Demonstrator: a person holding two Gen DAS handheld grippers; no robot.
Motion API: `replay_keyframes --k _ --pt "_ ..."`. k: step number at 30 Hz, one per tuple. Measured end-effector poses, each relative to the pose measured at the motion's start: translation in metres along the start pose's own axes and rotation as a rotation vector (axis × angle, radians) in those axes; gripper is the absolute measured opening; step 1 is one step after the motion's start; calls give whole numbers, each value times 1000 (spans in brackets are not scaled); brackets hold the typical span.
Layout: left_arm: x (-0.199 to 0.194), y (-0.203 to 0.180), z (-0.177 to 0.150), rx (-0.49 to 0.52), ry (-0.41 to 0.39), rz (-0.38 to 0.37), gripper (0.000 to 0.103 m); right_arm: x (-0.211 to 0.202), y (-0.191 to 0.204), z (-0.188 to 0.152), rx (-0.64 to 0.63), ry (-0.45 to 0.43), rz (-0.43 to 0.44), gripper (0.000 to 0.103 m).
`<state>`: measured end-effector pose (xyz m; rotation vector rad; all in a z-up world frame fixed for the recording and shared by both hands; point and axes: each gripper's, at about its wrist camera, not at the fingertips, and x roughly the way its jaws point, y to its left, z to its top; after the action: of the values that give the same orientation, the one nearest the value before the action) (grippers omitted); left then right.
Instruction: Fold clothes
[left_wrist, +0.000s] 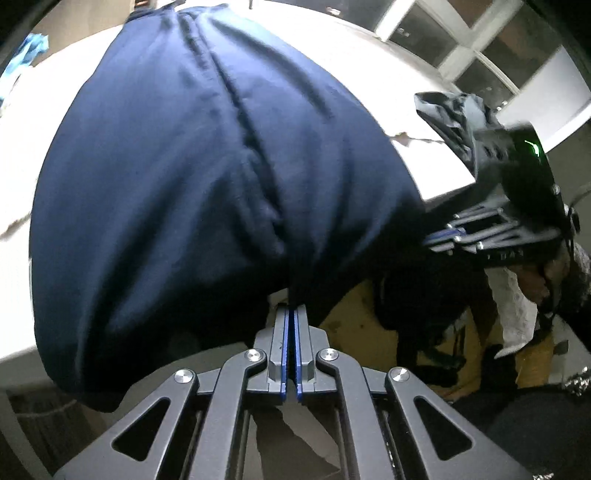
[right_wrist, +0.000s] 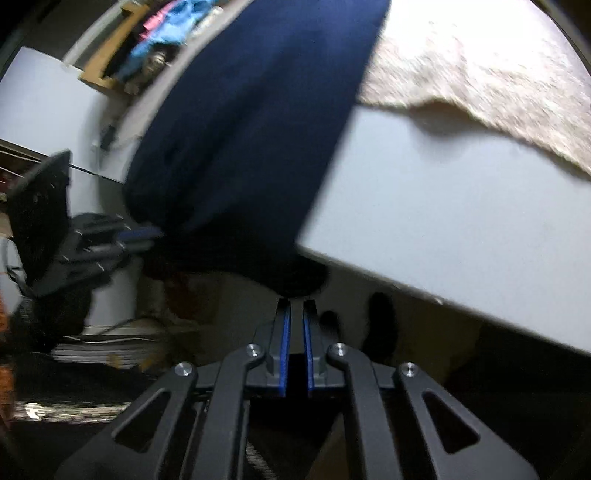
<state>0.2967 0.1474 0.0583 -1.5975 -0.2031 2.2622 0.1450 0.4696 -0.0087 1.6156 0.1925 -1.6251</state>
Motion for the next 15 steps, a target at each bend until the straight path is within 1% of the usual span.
replay_keyframes --k 2,3,4,5,6,7,8,9,11,13,15 --pt "-13 3 -9 -7 2 -9 1 -3 -4 -5 6 -7 -14 17" --pt "-20 5 -13 -11 3 -14 2 -5 -5 -6 9 -19 -19 24" --pt "-26 6 -17 -15 4 -19 4 -8 -5 -7 12 -34 -24 28" --pt "-33 8 -22 -20 2 -23 9 -11 -5 -6 12 -49 -23 29" --pt "-42 11 -28 -28 -6 -28 13 -13 -4 -4 8 -65 -17 30" --pt "-51 15 -34 -34 -13 -23 13 -15 -3 -2 2 -83 -10 34" --pt "-58 22 -39 -37 -21 0 17 -16 0 1 -10 -101 -5 39" --pt "-64 30 -44 -42 -24 22 21 -15 3 3 -26 -119 -1 47" --pt "-69 50 -49 -63 -14 64 22 -8 11 8 -64 -114 13 50" --pt "-69 68 -50 -69 -6 105 23 2 21 13 -104 -103 0 50" --pt "-67 89 -47 -88 0 133 26 9 25 16 -110 -89 11 50"
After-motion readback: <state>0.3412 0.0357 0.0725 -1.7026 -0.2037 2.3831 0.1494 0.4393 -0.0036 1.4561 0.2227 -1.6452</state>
